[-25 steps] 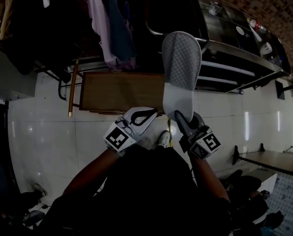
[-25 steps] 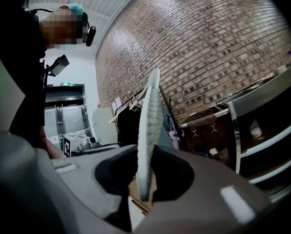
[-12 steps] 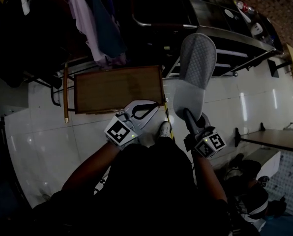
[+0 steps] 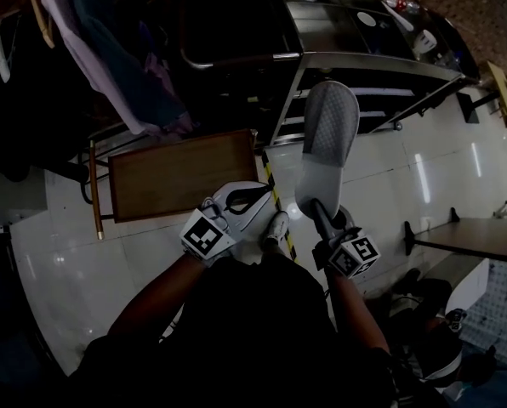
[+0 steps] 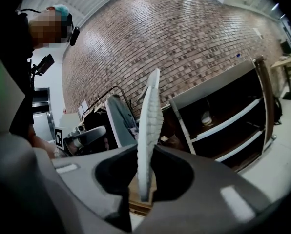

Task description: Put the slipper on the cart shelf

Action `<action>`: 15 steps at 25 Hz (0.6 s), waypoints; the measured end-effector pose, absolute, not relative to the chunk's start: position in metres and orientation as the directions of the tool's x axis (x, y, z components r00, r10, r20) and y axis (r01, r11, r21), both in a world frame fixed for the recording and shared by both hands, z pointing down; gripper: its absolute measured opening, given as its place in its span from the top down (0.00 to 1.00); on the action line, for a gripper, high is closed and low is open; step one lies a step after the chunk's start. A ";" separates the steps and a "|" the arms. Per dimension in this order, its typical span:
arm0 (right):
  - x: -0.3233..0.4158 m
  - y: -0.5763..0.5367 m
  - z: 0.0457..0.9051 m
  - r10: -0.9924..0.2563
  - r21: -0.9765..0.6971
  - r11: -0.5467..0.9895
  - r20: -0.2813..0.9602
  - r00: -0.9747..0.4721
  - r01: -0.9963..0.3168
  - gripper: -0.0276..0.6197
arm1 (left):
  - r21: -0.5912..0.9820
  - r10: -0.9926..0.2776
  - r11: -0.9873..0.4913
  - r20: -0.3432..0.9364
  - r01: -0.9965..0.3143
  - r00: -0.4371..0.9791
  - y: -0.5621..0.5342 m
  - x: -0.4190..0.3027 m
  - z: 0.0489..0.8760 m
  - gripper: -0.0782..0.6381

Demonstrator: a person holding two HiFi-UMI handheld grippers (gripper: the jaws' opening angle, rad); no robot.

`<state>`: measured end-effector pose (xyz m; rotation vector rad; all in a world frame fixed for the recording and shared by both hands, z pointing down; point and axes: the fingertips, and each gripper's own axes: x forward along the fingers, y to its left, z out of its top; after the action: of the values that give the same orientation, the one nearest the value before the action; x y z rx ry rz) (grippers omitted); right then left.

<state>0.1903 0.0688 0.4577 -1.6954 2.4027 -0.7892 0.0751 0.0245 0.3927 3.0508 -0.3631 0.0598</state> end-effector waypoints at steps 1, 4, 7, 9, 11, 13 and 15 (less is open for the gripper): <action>0.202 0.065 0.465 -0.900 -0.474 0.242 0.216 -0.379 -0.847 0.85 | 0.063 -0.230 -0.971 0.051 -0.233 0.972 0.021 0.089 0.393 0.88; 0.237 0.053 0.488 -0.893 -0.505 0.230 0.230 -0.387 -0.832 0.85 | 0.057 -0.221 -0.973 0.064 -0.225 0.973 0.008 0.131 0.396 0.88; 0.270 0.043 0.517 -0.876 -0.530 0.222 0.261 -0.407 -0.818 0.85 | 0.057 -0.222 -0.972 0.079 -0.227 0.972 -0.005 0.173 0.399 0.88; 0.291 0.038 0.538 -0.855 -0.544 0.222 0.290 -0.430 -0.809 0.85 | 0.050 -0.225 -0.972 0.072 -0.228 0.972 -0.012 0.198 0.399 0.88; 0.309 0.030 0.555 -0.835 -0.556 0.222 0.315 -0.451 -0.801 0.85 | 0.050 -0.229 -0.971 0.068 -0.233 0.971 -0.018 0.218 0.399 0.88; 0.327 0.019 0.572 -0.819 -0.547 0.221 0.346 -0.458 -0.808 0.85 | 0.056 -0.233 -0.970 0.079 -0.238 0.969 -0.023 0.233 0.402 0.88; 0.342 0.004 0.590 -0.808 -0.543 0.208 0.373 -0.456 -0.813 0.85 | 0.063 -0.239 -0.967 0.094 -0.246 0.966 -0.030 0.242 0.406 0.88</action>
<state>0.3417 0.0042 0.5898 -1.6428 2.4468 -1.1080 0.2417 -0.0295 0.4063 3.0416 -0.3756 0.1308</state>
